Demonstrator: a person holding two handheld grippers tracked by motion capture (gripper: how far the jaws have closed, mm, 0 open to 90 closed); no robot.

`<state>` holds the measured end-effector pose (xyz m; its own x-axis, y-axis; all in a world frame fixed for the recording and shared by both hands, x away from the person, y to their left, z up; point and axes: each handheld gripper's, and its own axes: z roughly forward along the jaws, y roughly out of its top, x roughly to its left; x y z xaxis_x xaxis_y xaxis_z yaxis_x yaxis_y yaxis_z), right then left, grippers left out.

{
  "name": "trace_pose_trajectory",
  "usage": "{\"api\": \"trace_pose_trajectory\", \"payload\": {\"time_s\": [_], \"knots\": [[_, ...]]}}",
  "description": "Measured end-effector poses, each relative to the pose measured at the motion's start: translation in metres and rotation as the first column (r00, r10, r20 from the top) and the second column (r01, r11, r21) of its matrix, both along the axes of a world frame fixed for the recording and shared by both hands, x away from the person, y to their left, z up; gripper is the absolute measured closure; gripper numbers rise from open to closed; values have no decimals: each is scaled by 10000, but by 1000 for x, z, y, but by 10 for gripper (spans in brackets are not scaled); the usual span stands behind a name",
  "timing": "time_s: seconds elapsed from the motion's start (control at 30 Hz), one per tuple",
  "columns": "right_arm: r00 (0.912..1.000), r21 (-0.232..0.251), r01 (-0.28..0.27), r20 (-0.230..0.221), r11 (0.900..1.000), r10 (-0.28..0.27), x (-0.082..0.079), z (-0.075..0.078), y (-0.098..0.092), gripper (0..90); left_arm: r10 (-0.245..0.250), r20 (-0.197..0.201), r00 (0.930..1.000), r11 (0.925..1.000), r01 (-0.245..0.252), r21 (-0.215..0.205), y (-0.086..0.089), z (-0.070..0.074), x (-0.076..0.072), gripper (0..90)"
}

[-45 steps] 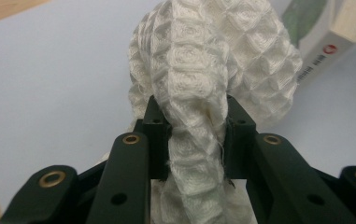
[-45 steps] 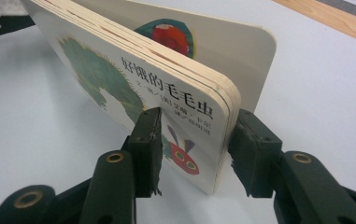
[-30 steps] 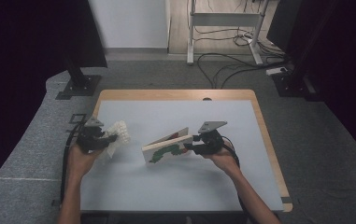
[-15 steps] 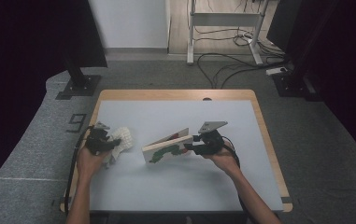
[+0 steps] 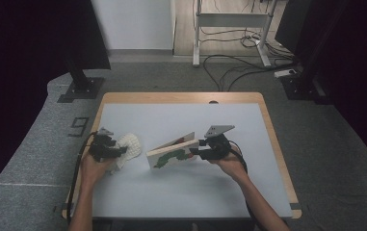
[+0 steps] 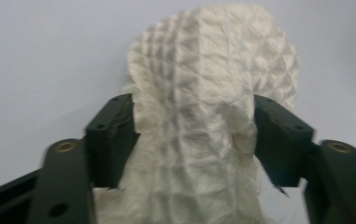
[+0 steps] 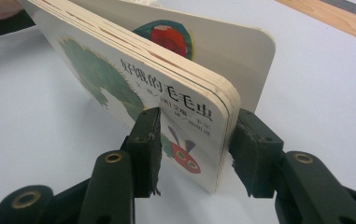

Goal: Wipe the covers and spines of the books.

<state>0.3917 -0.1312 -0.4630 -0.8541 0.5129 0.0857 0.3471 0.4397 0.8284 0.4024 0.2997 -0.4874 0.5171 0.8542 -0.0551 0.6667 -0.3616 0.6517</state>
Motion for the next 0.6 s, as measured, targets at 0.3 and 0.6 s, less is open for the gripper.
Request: {"api": "trace_pose_trajectory", "payload": {"time_s": [0.3,0.6], "knots": [[10000,31,10,-4,10000,-10,0,0,0,529,-510,393,9979,9983,520,-253,1,34,-24,224],[10000,60,-5,-24,10000,5,1,-1,0,537,-1944,594,9791,9762,1991,-863,-25,54,-54,343]]}}
